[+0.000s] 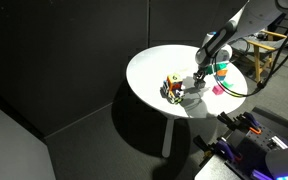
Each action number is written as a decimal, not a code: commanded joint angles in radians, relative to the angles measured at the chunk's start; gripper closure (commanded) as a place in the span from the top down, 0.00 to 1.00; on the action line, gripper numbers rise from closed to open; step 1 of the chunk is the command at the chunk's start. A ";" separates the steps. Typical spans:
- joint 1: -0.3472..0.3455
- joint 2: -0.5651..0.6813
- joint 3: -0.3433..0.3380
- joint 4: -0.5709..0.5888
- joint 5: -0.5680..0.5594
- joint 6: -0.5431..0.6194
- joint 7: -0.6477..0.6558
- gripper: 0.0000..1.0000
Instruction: Put the grey block on the pink block
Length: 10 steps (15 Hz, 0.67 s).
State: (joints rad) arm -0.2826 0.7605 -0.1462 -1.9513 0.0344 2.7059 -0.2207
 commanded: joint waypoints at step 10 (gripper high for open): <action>-0.001 -0.308 -0.074 -0.218 -0.068 -0.145 0.022 0.31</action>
State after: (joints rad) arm -0.2798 0.5291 -0.2048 -2.1103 -0.0012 2.5882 -0.2198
